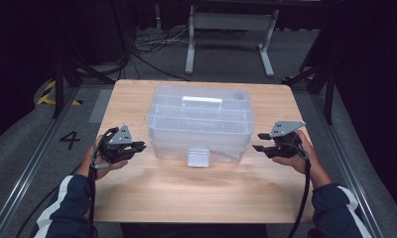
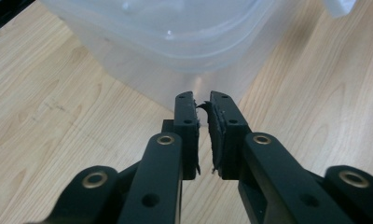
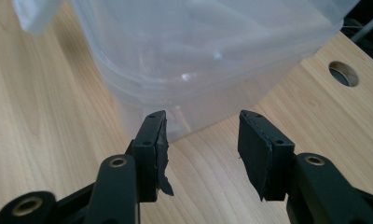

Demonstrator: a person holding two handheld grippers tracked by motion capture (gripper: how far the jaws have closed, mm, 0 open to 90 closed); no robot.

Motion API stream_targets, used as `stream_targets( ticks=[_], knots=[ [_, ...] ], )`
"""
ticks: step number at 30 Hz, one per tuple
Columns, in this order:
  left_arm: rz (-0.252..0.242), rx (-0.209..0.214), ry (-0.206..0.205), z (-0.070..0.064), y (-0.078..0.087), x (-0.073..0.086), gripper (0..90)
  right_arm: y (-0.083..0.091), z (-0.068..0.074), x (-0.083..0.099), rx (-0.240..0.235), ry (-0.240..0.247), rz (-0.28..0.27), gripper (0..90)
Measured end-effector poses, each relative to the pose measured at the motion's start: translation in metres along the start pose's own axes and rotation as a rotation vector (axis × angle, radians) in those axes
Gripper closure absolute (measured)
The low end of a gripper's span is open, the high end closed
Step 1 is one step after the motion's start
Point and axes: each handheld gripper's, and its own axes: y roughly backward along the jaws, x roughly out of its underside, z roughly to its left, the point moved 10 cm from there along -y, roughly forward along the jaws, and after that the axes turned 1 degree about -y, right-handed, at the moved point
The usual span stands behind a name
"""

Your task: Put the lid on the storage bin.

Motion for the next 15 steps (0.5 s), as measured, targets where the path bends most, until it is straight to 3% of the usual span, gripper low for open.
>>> stream_targets(
  ticks=[9,11,15],
  knots=[
    [0.038,-0.003,0.017,0.000,-0.002,0.017,70.2,0.002,-0.004,0.010,0.033,-0.007,0.020,48.5],
    [0.056,-0.027,0.004,0.000,-0.003,0.021,65.8,0.003,-0.004,0.014,0.042,-0.002,0.026,47.2],
    [0.069,-0.036,0.010,-0.001,-0.005,0.028,58.9,0.005,-0.007,0.023,0.067,-0.013,0.026,44.2]
  ],
)
